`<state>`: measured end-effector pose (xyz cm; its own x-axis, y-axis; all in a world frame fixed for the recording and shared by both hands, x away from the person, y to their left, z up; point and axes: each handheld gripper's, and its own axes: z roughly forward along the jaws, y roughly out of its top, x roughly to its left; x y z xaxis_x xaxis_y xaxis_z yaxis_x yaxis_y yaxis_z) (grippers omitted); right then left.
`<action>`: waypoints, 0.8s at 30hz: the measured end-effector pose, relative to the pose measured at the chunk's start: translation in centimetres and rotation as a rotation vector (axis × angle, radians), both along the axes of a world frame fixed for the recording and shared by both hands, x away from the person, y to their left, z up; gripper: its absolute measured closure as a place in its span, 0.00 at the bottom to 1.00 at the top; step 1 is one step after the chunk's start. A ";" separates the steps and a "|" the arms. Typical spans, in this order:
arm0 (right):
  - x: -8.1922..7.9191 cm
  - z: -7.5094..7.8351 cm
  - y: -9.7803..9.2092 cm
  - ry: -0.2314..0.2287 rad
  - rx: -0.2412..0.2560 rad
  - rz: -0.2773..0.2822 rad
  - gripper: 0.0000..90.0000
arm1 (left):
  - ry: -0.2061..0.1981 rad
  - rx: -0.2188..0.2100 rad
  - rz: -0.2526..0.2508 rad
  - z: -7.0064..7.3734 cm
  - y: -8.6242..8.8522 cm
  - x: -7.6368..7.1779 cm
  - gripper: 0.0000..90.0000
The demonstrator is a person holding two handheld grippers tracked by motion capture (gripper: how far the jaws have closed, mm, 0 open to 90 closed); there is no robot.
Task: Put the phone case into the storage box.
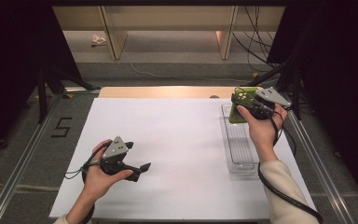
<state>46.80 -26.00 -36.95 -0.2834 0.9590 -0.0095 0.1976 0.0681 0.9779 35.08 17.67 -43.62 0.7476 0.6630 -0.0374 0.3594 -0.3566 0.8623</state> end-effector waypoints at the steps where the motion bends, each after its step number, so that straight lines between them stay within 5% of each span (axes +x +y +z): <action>1: 0.1 0.0 0.0 0.001 0.000 -0.002 0.20 | 0.001 0.000 -0.001 0.0 0.0 0.0 0.01; 24: 1.7 -0.4 0.3 0.035 -0.008 -0.012 0.20 | 0.004 0.001 -0.007 -0.1 -0.2 -0.1 0.01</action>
